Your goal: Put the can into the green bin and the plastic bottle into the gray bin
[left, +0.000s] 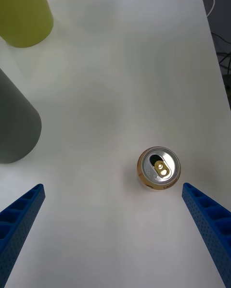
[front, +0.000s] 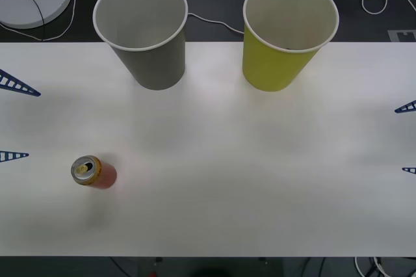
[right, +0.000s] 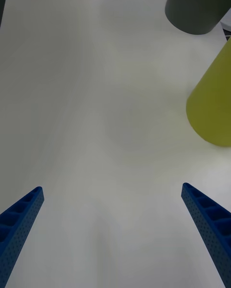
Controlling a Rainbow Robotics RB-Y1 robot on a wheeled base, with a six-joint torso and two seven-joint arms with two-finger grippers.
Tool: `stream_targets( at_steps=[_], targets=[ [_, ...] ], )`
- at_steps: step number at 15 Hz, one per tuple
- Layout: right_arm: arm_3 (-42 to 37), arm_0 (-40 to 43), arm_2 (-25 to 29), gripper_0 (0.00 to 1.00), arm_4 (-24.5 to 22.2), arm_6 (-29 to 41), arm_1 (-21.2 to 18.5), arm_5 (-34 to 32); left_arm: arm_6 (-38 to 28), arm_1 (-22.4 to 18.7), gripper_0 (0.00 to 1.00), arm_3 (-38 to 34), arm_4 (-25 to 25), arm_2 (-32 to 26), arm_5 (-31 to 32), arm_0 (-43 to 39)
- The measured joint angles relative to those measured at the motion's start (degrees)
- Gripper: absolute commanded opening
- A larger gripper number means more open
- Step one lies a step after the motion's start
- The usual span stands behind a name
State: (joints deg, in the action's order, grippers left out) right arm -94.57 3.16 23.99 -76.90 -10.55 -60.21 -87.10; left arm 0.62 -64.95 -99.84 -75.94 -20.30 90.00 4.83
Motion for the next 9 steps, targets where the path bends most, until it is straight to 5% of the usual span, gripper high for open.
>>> stream_targets(
  at_steps=[9],
  targets=[
    [0.0, 0.0, 0.0, 1.0, 0.0, 0.0, 0.0, 0.0, 0.1, -2.3, 1.0, 0.5, 0.9, 2.0, 0.0, -1.5]
  ],
)
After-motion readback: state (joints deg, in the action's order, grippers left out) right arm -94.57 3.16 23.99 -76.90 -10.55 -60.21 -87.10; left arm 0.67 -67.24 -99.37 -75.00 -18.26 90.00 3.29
